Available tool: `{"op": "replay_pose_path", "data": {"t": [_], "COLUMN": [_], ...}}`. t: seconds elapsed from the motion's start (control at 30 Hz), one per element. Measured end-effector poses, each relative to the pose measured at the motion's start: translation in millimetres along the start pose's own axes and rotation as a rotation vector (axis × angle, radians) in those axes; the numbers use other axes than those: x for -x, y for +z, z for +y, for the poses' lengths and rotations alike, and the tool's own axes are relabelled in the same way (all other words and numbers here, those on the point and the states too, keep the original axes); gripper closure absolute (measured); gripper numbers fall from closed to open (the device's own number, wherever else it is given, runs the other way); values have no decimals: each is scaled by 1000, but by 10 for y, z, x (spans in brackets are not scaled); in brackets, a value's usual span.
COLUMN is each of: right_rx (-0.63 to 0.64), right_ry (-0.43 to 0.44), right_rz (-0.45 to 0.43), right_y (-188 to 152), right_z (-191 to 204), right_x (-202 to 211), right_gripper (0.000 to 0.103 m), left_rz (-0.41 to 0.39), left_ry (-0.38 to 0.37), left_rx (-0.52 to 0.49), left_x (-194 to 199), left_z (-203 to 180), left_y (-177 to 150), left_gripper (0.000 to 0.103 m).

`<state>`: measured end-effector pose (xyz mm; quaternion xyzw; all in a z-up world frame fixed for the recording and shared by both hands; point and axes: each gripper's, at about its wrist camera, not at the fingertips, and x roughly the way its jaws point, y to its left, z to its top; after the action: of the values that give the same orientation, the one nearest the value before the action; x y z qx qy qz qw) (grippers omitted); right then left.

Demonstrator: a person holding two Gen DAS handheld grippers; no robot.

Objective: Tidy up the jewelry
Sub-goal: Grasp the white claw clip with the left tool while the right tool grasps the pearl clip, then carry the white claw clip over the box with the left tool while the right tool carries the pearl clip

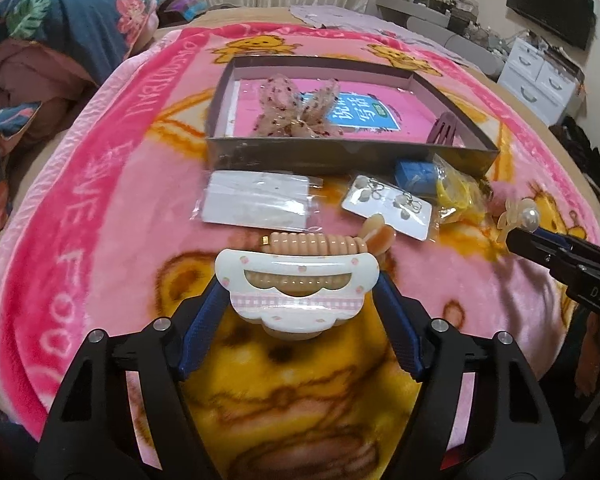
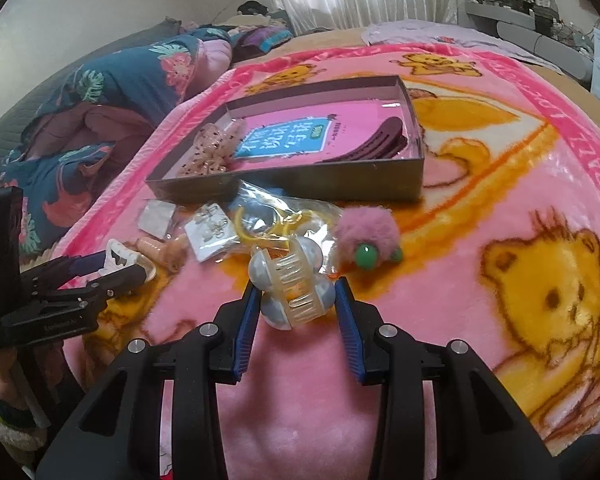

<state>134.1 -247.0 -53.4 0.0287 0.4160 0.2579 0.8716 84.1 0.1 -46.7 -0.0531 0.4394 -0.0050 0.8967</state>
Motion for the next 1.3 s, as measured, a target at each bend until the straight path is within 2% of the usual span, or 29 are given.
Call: {"op": "replay_pose_path", "data": {"t": [0.4,0.63,1.03,1.3], "right_rx": [81,64,71,61], "right_ry": [36,70,64,53], "right_rz": [-43,-57,-113,-157], "right_y": [38,148,426,660], "right_z": [235,250,251,190], "right_x": [137,207,343,386], "right_gripper": [67,67,67,67], "left_rz": [-78,-106,-122,-155], "left_ry": [37,39,-7,-11], "left_rx": [106,128,135,75], "left_x": [315,374,366,353], "left_z": [370,443,384,150], "left_y": [155,295,622,886], "left_gripper": [38,38,38,38]}}
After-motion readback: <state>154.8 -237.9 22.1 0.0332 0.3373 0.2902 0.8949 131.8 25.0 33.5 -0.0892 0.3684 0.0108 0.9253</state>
